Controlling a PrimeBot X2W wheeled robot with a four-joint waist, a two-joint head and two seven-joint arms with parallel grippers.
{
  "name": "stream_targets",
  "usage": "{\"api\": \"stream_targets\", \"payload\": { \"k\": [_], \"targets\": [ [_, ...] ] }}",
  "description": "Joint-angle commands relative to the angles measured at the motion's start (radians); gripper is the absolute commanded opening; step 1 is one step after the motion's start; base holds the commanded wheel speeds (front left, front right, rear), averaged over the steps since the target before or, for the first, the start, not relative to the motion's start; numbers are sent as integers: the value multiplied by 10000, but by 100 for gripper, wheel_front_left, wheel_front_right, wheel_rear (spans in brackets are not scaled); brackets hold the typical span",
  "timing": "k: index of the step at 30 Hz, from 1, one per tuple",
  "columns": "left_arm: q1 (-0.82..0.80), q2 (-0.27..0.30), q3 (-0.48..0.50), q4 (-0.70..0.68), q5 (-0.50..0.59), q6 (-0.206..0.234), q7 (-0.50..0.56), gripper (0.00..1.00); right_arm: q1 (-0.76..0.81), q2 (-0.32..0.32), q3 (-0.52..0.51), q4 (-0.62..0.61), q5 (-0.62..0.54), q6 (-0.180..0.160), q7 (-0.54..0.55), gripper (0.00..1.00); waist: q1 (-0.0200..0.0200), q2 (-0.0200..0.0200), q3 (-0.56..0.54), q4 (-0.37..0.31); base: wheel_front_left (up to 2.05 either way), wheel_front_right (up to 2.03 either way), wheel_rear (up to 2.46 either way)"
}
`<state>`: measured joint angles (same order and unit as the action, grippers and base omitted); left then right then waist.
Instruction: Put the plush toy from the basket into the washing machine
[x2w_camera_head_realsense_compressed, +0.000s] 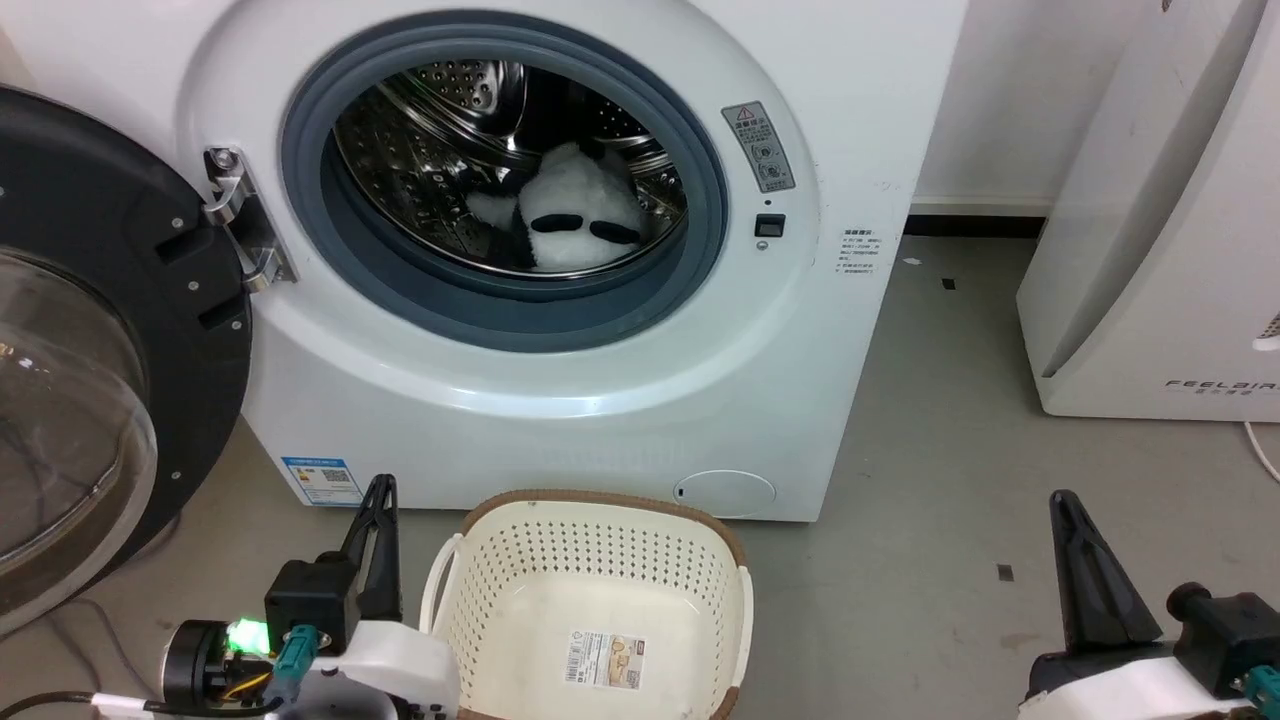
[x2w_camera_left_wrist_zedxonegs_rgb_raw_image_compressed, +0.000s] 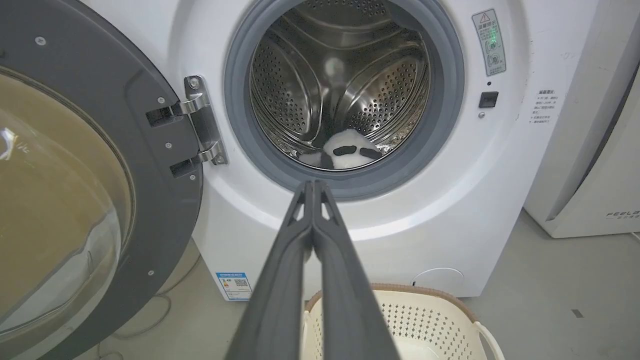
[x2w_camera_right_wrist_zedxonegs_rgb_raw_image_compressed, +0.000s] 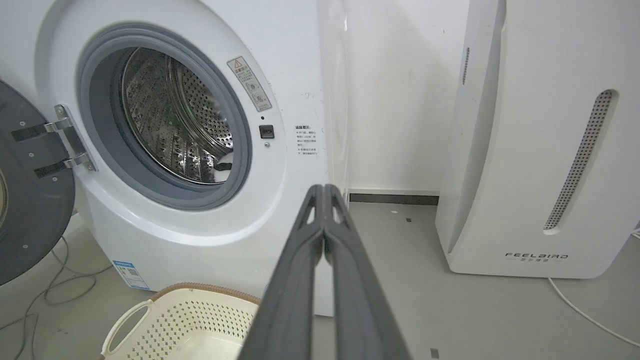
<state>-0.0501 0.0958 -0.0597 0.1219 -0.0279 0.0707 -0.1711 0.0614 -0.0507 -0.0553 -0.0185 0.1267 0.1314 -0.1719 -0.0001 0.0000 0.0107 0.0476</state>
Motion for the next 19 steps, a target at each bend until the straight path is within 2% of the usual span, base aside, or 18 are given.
{"api": "stream_targets", "payload": {
  "k": [1, 19],
  "targets": [
    [157, -43, 31, -88, 87, -39, 46, 0, -130, 2, 33, 16, -117, -3, 46, 0, 1, 0, -2, -7, 0, 0, 0],
    [233, -134, 156, -338, 130, -187, 414, 0, -237, 3, 148, 53, -372, -4, 416, 0, 1, 0, -25, -111, 0, 0, 0]
  ]
}}
